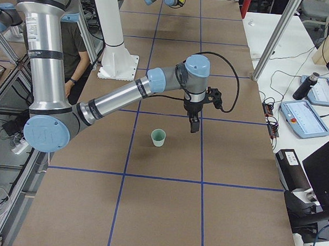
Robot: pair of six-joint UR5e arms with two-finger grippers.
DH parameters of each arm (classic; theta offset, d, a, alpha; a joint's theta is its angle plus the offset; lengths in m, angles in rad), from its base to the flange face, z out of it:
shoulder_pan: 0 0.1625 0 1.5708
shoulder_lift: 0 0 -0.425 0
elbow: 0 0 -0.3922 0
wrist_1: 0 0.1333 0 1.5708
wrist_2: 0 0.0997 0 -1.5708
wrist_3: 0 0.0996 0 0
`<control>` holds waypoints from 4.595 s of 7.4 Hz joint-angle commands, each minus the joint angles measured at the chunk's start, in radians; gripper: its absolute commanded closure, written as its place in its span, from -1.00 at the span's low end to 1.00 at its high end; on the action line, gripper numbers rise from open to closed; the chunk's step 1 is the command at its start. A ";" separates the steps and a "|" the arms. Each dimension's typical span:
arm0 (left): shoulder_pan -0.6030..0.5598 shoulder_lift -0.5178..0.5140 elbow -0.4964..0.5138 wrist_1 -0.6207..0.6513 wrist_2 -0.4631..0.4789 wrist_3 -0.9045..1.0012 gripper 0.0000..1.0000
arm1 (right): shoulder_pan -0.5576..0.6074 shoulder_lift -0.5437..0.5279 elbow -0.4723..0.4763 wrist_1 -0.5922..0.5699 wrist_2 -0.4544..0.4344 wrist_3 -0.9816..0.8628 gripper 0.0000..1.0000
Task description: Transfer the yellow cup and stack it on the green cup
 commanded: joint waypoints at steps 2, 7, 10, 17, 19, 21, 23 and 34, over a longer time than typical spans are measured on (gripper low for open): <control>-0.009 -0.457 0.110 -0.115 0.133 0.327 0.76 | -0.090 0.115 -0.074 0.008 0.003 0.000 -1.00; 0.228 -0.887 0.251 -0.553 0.132 0.818 0.74 | -0.291 0.304 -0.111 0.108 0.040 0.303 -1.00; 0.290 -0.892 0.440 -1.139 0.088 1.307 0.57 | -0.383 0.347 -0.151 0.268 0.038 0.518 -1.00; 0.293 -0.998 0.593 -1.406 -0.112 1.579 0.79 | -0.501 0.474 -0.259 0.403 0.029 0.693 -1.00; 0.301 -1.004 0.585 -1.407 -0.112 1.585 0.71 | -0.575 0.540 -0.344 0.545 -0.035 0.883 -1.00; 0.316 -0.995 0.582 -1.416 -0.106 1.585 0.64 | -0.584 0.563 -0.355 0.553 -0.063 0.888 -1.00; 0.324 -0.997 0.582 -1.416 -0.104 1.580 0.57 | -0.601 0.586 -0.384 0.554 -0.070 0.888 -1.00; 0.330 -1.006 0.578 -1.418 -0.100 1.572 0.57 | -0.667 0.534 -0.349 0.557 -0.063 0.888 0.03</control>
